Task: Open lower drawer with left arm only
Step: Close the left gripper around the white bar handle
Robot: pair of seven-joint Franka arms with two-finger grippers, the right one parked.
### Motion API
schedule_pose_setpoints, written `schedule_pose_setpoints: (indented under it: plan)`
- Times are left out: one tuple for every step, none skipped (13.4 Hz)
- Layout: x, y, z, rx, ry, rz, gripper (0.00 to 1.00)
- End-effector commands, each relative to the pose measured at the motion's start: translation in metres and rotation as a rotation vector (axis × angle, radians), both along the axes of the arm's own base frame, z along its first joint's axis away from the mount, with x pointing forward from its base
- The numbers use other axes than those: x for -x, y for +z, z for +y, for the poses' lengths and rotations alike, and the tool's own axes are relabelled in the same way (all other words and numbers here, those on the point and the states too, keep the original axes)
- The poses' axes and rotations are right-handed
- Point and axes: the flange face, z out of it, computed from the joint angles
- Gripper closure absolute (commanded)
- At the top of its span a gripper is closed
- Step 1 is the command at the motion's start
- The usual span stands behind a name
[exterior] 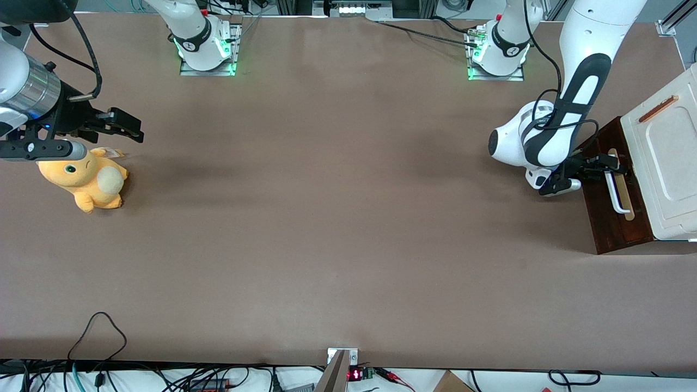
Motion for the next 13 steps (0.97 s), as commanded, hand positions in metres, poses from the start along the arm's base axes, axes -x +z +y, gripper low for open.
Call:
schedule_pose_setpoints:
  plan:
    - [0.0008, -0.0002, 0.0003, -0.025, -0.023, -0.016, 0.45]
    - [0.0008, -0.0002, 0.0003, -0.025, -0.023, -0.017, 0.52]
    - [0.001, -0.0009, 0.0003, -0.024, -0.022, -0.02, 0.55]
    - [0.001, -0.001, 0.0002, -0.023, -0.023, -0.02, 0.58]
    - [0.001, -0.001, 0.0002, -0.023, -0.023, -0.02, 0.59]
    - [0.0015, -0.0026, 0.0, -0.022, -0.023, -0.017, 0.62]
    - [0.0013, -0.0025, 0.0, -0.022, -0.025, -0.017, 0.62]
    - [0.0013, -0.0026, -0.0002, -0.021, -0.025, -0.017, 0.67]
    - [0.0013, -0.0026, -0.0002, -0.021, -0.025, -0.018, 0.73]
    - [0.0013, -0.0028, -0.0003, -0.019, -0.025, -0.02, 0.81]
    - [0.0013, -0.0028, -0.0003, -0.019, -0.025, -0.02, 0.87]
    - [0.0012, -0.0029, -0.0005, -0.017, -0.026, -0.022, 0.94]
    - [0.0011, -0.0031, -0.0014, -0.015, -0.028, -0.022, 0.97]
